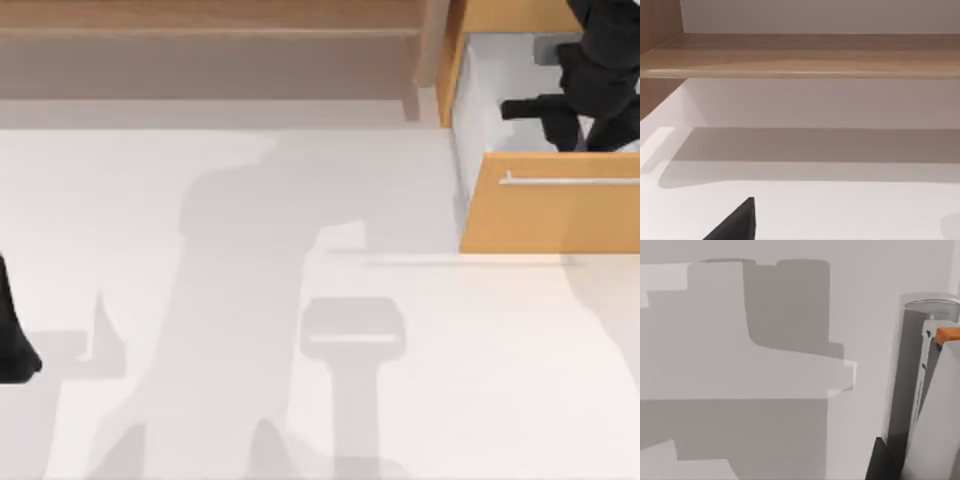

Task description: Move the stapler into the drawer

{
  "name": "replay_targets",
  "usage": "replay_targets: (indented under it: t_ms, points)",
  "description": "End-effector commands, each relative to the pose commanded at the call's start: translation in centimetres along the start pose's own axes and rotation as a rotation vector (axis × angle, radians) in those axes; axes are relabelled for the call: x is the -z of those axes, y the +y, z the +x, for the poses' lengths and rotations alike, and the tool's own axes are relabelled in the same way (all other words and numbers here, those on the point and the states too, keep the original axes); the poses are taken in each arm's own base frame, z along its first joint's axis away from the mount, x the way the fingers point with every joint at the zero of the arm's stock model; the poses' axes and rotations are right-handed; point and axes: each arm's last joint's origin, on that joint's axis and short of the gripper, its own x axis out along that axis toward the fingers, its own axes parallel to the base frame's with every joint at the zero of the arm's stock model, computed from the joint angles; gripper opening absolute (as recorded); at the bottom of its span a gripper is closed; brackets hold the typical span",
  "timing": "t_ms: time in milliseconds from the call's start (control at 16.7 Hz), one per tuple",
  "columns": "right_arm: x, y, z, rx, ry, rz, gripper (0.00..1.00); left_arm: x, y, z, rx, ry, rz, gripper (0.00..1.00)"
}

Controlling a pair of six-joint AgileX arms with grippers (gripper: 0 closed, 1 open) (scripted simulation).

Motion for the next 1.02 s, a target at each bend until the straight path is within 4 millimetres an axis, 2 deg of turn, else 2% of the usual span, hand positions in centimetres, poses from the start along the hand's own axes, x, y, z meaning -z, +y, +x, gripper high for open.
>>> replay_targets:
  t_ms: [120,1020]
  points:
    - [0.0,-0.1,0.7,-0.024,0.032,0.0,0.0,0.0,0.0,0.0,0.0,0.0,0.0,1.0]
    - [0.0,-0.1,1.7,-0.024,0.032,0.0,0.0,0.0,0.0,0.0,0.0,0.0,0.0,1.0]
